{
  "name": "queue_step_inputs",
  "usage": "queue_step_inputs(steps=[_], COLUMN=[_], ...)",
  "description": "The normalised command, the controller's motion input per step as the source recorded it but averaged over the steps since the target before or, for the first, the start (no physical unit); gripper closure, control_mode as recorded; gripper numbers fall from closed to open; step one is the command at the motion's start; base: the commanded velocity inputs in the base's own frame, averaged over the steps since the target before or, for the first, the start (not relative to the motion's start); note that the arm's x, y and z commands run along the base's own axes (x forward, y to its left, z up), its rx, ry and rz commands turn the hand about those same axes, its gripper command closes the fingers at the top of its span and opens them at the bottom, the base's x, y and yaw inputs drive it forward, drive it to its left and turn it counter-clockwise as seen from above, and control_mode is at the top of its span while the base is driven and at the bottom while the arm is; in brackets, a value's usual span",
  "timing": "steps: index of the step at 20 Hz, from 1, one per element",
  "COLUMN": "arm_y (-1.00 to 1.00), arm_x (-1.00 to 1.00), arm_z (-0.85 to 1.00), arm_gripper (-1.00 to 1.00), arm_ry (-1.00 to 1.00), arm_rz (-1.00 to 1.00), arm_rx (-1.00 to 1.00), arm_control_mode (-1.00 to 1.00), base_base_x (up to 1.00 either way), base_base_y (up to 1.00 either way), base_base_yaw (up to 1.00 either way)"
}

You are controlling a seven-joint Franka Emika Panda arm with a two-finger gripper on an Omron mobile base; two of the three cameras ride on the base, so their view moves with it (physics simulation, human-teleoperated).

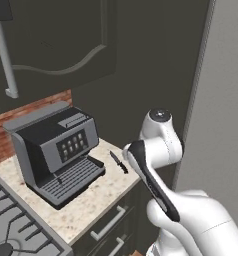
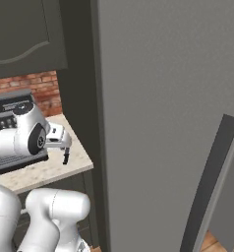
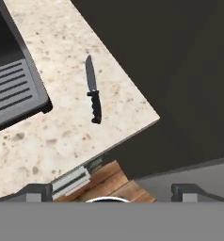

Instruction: Retrieve the butter from the fridge and place it on a plate on the dining table. Then retrieve the butter knife by the fridge and place it near the plate.

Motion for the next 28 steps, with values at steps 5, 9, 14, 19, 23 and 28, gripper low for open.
queue_step_inputs(steps=[5,9,14,19,23,28], arm_y=[0.19,0.31,0.21,0.01,0.00,0.00], arm_x=[0.43,0.47,0.45,0.23,0.17,0.09], arm_z=[-0.48,-0.32,-0.31,-0.20,-0.16,-0.24], arm_gripper=[-1.00,-1.00,-1.00,-1.00,-1.00,-1.00], arm_ry=[0.00,0.00,0.00,0.00,0.06,0.04], arm_rz=[0.00,0.00,0.00,-0.02,-0.10,-0.08], arm_rx=[0.02,0.02,0.01,0.03,0.07,0.03], arm_control_mode=[-1.00,-1.00,-1.00,-1.00,-1.00,-1.00], base_base_x=[0.00,0.00,0.00,0.00,0.00,0.00], base_base_y=[0.00,0.00,0.00,0.00,0.00,0.00], base_base_yaw=[0.00,0.00,0.00,0.00,0.00,0.00])
